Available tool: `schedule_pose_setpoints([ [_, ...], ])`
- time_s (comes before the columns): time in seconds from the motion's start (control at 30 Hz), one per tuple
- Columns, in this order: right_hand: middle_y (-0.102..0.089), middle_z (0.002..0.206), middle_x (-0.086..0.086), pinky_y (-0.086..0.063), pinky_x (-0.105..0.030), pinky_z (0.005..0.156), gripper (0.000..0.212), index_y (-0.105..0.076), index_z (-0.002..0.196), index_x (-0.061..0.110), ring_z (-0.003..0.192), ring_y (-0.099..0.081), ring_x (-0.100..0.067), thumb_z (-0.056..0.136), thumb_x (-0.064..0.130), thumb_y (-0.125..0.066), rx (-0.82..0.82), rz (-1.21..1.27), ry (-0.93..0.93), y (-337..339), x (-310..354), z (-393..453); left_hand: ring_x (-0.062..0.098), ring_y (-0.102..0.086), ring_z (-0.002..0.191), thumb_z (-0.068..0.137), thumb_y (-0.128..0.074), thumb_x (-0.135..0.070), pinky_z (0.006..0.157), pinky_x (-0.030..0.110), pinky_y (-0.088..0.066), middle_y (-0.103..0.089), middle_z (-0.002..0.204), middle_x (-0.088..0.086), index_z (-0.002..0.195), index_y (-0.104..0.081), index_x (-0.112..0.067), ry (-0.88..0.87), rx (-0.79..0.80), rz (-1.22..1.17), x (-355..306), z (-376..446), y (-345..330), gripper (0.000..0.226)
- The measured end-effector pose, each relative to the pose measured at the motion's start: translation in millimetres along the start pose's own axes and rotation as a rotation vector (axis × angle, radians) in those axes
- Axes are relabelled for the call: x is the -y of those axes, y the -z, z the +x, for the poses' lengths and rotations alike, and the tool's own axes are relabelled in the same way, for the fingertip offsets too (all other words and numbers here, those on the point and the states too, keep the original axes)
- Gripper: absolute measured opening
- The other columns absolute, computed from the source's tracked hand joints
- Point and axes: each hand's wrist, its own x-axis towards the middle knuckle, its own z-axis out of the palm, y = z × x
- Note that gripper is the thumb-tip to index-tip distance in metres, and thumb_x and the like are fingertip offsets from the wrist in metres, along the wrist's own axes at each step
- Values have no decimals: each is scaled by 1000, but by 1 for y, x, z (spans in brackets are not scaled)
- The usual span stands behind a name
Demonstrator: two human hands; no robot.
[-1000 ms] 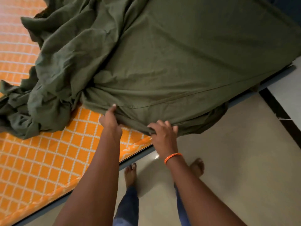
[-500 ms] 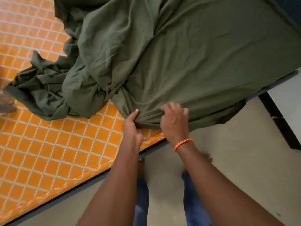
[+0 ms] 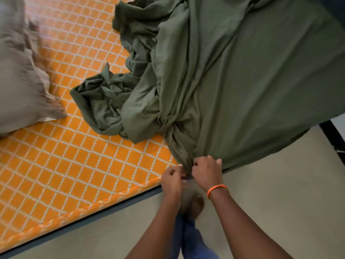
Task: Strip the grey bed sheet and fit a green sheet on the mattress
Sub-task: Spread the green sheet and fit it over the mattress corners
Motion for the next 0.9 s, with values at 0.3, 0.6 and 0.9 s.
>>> schedule_pose_setpoints([
  [0.3, -68, 91, -3, -50, -41, 82, 18, -72, 91, 20, 92, -55, -28, 92, 19, -54, -334, 495, 37, 7, 71, 36, 22, -73, 106, 94, -77, -38, 86, 41, -59, -76, 121, 5, 131, -67, -15, -126, -25, -488, -110, 51, 32, 45],
  [0.6, -70, 94, -15, -46, -38, 75, 33, -59, 82, 12, 91, -61, -36, 93, 43, -64, -207, 1005, -352, 47, 167, 133, 24, -73, 73, 79, -84, -20, 48, 29, -49, -76, 96, 10, 98, -68, -11, -155, -484, -677, -203, 87, 92, 26],
  [0.9, -71, 73, -14, -53, -37, 47, 22, -63, 76, 8, 44, -68, -24, 92, 21, -54, -315, 1133, -173, 187, 333, 227, 25, -60, 39, 84, -70, -13, 41, 27, -49, -66, 64, 13, 81, -62, -5, -275, -412, -662, -468, 109, 174, 12],
])
